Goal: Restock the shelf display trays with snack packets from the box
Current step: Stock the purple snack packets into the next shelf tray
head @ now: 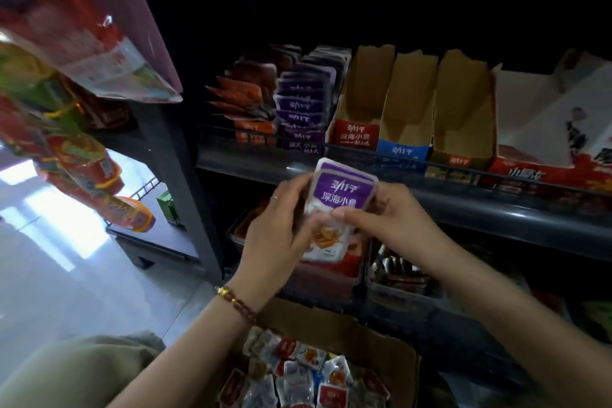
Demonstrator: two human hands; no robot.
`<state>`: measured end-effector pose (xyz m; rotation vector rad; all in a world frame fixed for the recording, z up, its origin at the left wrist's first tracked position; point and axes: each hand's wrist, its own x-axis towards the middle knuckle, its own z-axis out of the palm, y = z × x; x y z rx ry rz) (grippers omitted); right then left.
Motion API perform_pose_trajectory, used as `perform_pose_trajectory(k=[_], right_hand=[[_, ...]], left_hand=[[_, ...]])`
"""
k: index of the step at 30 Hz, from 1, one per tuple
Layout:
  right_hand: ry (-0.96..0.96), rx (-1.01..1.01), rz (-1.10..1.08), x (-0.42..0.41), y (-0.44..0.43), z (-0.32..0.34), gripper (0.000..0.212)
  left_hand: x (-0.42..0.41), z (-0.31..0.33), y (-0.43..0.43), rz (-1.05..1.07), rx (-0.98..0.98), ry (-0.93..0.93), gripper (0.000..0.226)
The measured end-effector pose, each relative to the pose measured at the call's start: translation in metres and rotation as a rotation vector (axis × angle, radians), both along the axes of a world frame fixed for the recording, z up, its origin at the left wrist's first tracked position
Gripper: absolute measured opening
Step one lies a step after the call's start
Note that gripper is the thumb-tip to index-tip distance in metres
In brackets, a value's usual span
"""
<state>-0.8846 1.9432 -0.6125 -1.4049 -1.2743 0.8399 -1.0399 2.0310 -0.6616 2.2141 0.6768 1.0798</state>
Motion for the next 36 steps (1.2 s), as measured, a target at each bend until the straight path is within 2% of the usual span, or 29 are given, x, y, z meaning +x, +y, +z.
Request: perform_pose_trajectory(k=[2,6,9,11,14,16,18,20,22,24,26,29,32,34,36], right_hand=[[0.009,0.158,-0.043,0.009,0.014,0.019,0.018],[0.191,0.463,-0.183,0.026,0.037,0.05,0.02],[0.366,0.626,-0.21,0.038,0.052,0.065,0.021],[0.433,0.655,-0.24,0.039,0.062,0.069,0.023],[0.489,0.671,-0.306,0.033,0.075,0.066,0.042],[0.511,0.682,-0.342,0.026,0.083,0.063,0.047],[0.552,0.681,-0.358,0.021,0.09,0.063,0.043],[0.601,0.681,-0.328,0.017,0.093,0.066,0.038],[0.63,0.689,-0.267,0.014,0.091,0.068,0.027],[0.633,0.708,-0.241,0.012,0.084,0.066,0.018],[0.602,0.705,-0.246,0.014,0.075,0.061,0.018],[0.475,0.571,-0.221,0.029,0.063,0.051,0.022],[0.112,0.267,-0.11,0.046,0.05,0.048,0.014],[-0.084,0.058,0.052,0.049,0.047,0.046,0.023],[-0.284,-0.049,0.157,0.043,0.05,0.041,0.023]], left_hand=[[0.007,0.008,0.026,0.087,0.173,0.012,0.05],[0.014,0.004,0.07,0.267,0.468,0.116,0.046],[0.014,-0.002,0.08,0.314,0.477,0.063,0.044],[0.016,-0.003,0.082,0.306,0.444,0.066,0.044],[0.018,0.0,0.08,0.304,0.531,0.094,0.043],[0.018,0.002,0.079,0.319,0.592,0.12,0.044],[0.017,0.003,0.08,0.335,0.528,0.101,0.045],[0.018,0.008,0.078,0.307,0.367,0.011,0.045],[0.018,0.015,0.076,0.239,0.232,-0.094,0.035],[0.016,0.019,0.077,0.194,0.265,-0.109,0.019],[0.015,0.019,0.081,0.145,0.34,-0.043,0.018],[0.015,0.011,0.088,0.134,0.363,0.086,0.033],[0.018,0.004,0.092,0.183,0.417,0.195,0.042],[0.02,0.003,0.094,0.213,0.468,0.228,0.043],[0.02,0.006,0.097,0.213,0.475,0.228,0.042]])
